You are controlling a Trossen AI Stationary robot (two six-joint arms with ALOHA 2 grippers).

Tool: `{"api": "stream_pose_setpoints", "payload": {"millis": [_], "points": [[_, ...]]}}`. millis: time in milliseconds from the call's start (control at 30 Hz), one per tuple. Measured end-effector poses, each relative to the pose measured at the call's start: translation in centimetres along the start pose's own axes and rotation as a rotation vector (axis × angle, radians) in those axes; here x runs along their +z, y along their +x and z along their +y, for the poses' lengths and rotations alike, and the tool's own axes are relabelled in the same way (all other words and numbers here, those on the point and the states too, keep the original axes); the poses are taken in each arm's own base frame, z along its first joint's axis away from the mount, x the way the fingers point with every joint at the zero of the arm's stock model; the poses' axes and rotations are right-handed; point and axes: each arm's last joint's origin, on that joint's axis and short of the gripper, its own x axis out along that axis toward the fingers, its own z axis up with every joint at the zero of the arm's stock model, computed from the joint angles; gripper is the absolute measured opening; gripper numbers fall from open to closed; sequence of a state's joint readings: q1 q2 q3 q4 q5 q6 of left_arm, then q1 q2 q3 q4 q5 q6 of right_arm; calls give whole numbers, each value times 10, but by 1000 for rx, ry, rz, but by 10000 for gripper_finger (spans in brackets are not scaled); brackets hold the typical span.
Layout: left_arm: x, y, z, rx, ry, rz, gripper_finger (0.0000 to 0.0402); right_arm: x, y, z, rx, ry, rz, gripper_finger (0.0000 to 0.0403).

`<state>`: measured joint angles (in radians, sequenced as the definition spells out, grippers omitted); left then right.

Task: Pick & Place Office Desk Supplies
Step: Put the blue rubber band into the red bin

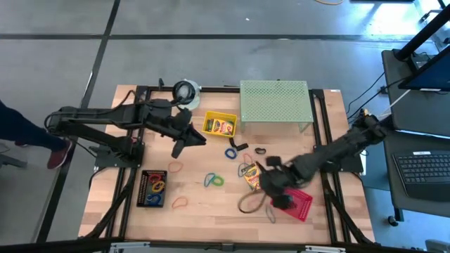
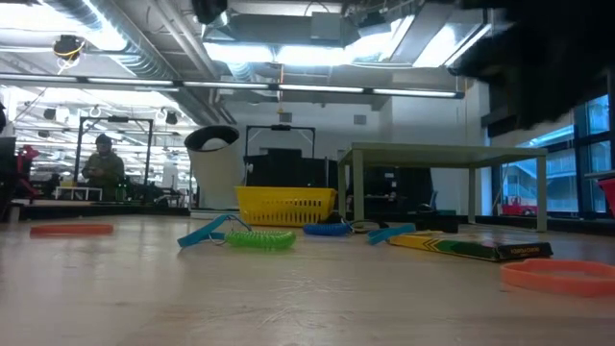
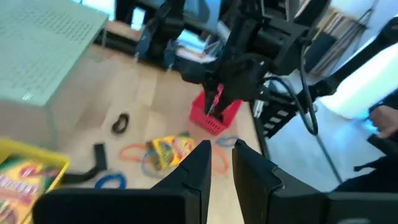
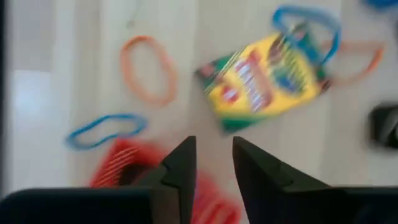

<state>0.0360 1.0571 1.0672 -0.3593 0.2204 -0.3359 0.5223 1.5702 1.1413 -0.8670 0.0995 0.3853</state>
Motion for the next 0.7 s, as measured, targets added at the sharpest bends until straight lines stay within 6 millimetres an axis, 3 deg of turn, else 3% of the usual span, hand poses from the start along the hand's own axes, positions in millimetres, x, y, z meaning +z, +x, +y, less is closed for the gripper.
{"api": "stream_pose_setpoints", "payload": {"millis": [300,700], "points": [[-12,-26,0,113,-21,83,59,51,40,-49,-27,-183,50,111],[-16,-51,-2,171,-15,59,59,65,68,-60,-60,-349,90,165]]}}
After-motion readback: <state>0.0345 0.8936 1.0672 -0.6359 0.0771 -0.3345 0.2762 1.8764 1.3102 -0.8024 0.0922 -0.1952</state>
